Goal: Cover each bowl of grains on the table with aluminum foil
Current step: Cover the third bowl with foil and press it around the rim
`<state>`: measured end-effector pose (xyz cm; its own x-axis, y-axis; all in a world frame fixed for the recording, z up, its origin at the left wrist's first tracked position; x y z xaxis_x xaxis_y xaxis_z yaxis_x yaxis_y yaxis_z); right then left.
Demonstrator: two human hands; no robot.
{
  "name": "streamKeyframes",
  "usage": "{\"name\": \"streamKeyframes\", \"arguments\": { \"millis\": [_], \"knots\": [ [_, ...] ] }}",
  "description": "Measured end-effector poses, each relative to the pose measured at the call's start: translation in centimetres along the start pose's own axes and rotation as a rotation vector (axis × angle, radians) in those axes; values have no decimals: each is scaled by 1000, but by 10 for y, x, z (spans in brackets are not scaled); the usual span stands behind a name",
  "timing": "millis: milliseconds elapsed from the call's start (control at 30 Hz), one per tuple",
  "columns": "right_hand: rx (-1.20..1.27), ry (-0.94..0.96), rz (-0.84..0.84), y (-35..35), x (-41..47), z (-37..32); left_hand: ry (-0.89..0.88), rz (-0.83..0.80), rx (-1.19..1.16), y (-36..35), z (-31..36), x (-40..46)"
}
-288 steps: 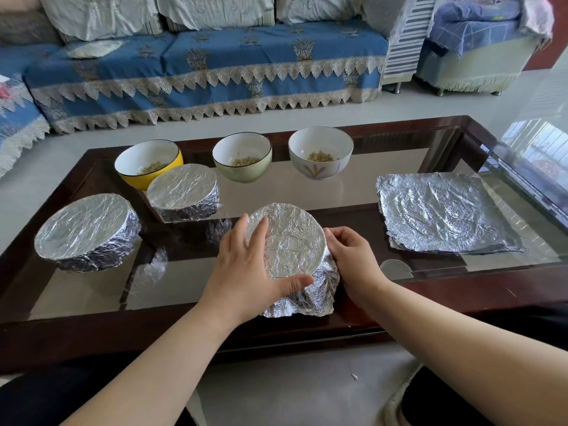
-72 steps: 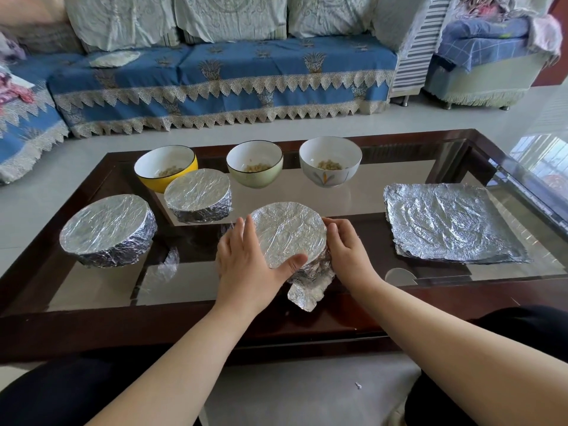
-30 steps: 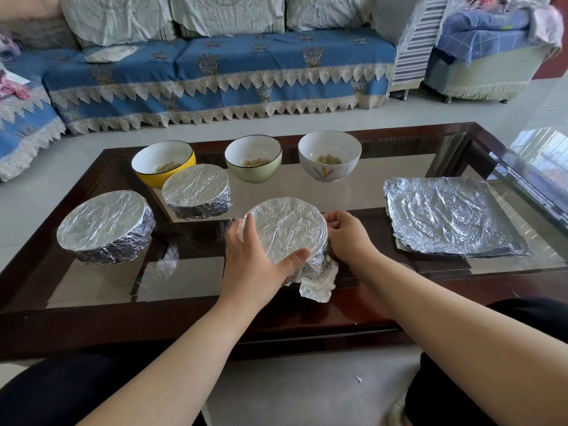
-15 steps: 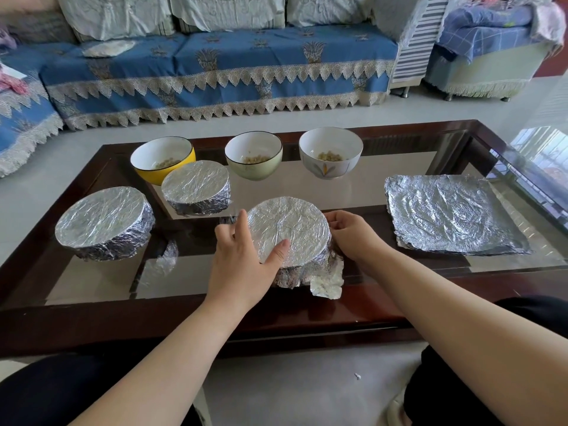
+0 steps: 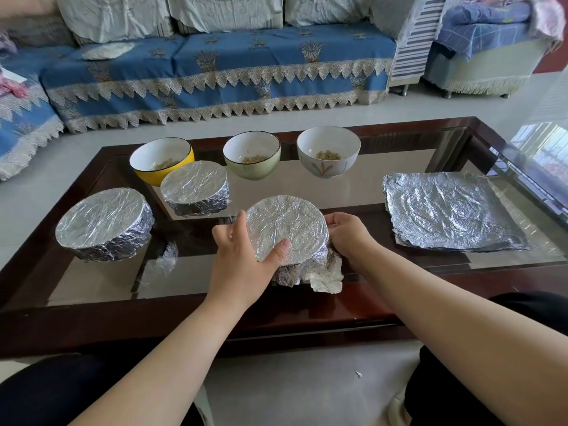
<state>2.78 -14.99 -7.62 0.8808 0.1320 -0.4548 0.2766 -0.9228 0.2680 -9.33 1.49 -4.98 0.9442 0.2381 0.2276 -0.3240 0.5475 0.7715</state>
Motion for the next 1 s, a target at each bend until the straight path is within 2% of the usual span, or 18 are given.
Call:
{"name": "streamKeyframes", "arguments": {
  "millis": [167, 300, 467, 600, 667, 800, 1000],
  "knots": [
    [-71, 32, 82, 1, 6, 1, 11, 18, -40, -1, -2, 0],
    [-81, 23, 81, 5, 4, 0, 38, 44, -99, -2, -2, 1],
    [129, -16, 30, 12, -3, -8, 46, 52, -134, -5, -1, 0],
    [-137, 55, 31, 13, -14, -10, 48, 48, -132, -5, -1, 0],
    [-172, 84, 32, 12, -18, -8, 56, 44, -139, -5, 0, -1],
    [-134, 93, -70, 13, -30, -2, 65, 41, -146, -6, 0, -1],
    [31, 115, -406, 13, -34, 24, 82, 20, -139, -6, 0, -1]
  ]
}}
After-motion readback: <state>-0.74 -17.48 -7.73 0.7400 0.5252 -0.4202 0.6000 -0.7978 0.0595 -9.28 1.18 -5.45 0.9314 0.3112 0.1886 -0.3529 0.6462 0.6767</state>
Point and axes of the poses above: each hand's wrist, its own x-axis towards the middle knuckle, its own y-axis out of the back of the hand, z = x × y, the point moved 3 cm from there along x, towards the middle knuckle, and after that the axes turned 11 degrees about -y, right-handed, at the moved point
